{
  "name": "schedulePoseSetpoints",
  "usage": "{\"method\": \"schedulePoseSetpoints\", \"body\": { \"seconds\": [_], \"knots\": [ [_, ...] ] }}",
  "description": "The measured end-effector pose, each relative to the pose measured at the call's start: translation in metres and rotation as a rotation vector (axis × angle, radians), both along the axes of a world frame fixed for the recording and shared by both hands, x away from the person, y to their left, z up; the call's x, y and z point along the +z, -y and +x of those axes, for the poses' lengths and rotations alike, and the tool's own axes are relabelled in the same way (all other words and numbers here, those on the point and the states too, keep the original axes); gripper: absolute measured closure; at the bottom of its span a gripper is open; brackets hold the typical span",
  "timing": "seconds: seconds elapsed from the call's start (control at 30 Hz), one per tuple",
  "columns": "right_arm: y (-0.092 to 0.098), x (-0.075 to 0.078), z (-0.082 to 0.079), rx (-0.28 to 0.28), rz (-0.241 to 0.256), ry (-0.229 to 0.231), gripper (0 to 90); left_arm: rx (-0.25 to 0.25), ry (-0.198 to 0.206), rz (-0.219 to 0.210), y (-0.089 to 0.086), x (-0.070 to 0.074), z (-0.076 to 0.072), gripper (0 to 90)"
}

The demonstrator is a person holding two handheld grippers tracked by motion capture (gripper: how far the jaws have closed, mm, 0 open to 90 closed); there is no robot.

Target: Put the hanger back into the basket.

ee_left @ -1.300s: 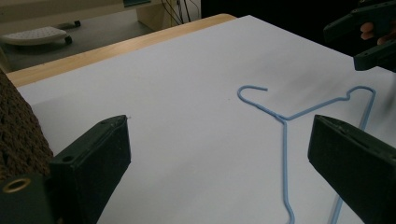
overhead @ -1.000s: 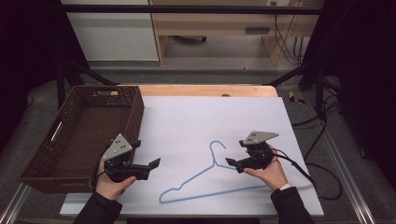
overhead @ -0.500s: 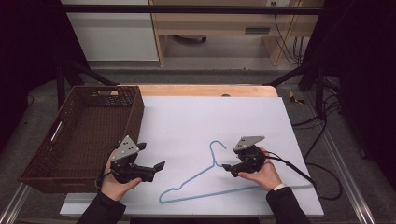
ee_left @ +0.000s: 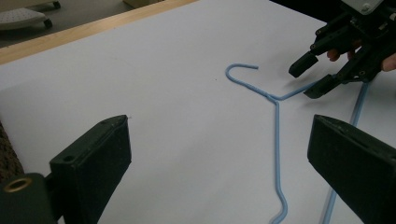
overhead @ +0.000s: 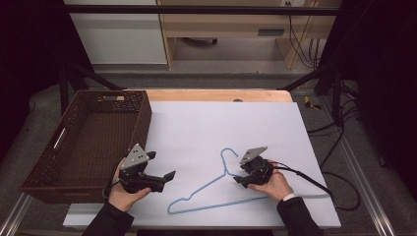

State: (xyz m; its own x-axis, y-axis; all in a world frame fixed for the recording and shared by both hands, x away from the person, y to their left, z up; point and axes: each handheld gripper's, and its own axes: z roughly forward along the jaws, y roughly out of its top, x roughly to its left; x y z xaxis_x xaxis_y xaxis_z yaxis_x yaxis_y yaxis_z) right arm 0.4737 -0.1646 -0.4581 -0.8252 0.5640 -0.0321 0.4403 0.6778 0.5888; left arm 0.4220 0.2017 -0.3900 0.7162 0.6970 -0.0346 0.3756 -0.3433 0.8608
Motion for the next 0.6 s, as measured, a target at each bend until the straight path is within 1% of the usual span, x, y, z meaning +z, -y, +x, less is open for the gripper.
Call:
{"method": "schedulePoseSetpoints", "body": {
  "seconds": [0.03, 0.07, 0.1, 0.13, 0.17, 0.2, 0.23, 0.3, 0.37, 0.4, 0.43, 0.47, 0.53, 0.6],
  "knots": [
    [0.0, -0.001, 0.0, -0.002, -0.008, -0.003, 51.6, 0.0, 0.0, 0.0, 0.0, 0.0, 0.0, 5.9],
    [0.0, -0.001, 0.0, -0.002, -0.008, -0.003, 51.6, -0.001, -0.001, -0.001, 0.0, 0.0, 0.0, 5.9],
    [-0.001, -0.002, 0.001, 0.001, -0.022, -0.01, 53.8, -0.004, -0.003, 0.003, 0.001, 0.0, 0.0, 5.9],
    [-0.001, -0.003, 0.002, -0.001, -0.02, -0.019, 55.5, -0.003, -0.005, 0.004, 0.001, -0.001, 0.001, 5.9],
    [-0.001, -0.004, 0.003, 0.005, -0.029, -0.007, 57.4, -0.002, -0.005, 0.004, 0.001, -0.001, 0.001, 6.0],
    [-0.001, -0.004, 0.003, 0.011, -0.036, -0.006, 59.2, -0.002, -0.005, 0.004, 0.001, -0.001, 0.001, 6.1],
    [-0.001, -0.004, 0.003, 0.007, -0.038, -0.016, 61.3, -0.003, -0.006, 0.007, 0.001, -0.002, 0.001, 6.1],
    [-0.001, -0.004, 0.005, 0.015, -0.037, -0.021, 66.2, -0.005, -0.011, 0.012, 0.002, -0.002, 0.001, 6.1],
    [-0.001, -0.004, 0.006, 0.015, -0.034, -0.029, 69.4, -0.01, -0.012, 0.015, 0.004, -0.003, 0.001, 6.1],
    [-0.001, -0.004, 0.006, 0.015, -0.034, -0.029, 69.4, -0.01, -0.012, 0.015, 0.004, -0.003, 0.001, 6.1],
    [-0.001, -0.004, 0.007, 0.028, -0.028, -0.04, 72.9, -0.014, -0.014, 0.021, 0.005, -0.004, 0.001, 6.1],
    [0.0, -0.005, 0.008, 0.043, -0.03, -0.04, 74.7, -0.015, -0.016, 0.023, 0.006, -0.004, 0.001, 6.1],
    [0.0, -0.004, 0.008, 0.046, -0.027, -0.048, 75.8, -0.019, -0.018, 0.027, 0.006, -0.004, 0.002, 6.1],
    [0.0, -0.004, 0.011, 0.054, -0.034, -0.065, 77.1, -0.023, -0.026, 0.031, 0.008, -0.006, 0.002, 6.2]
  ]
}}
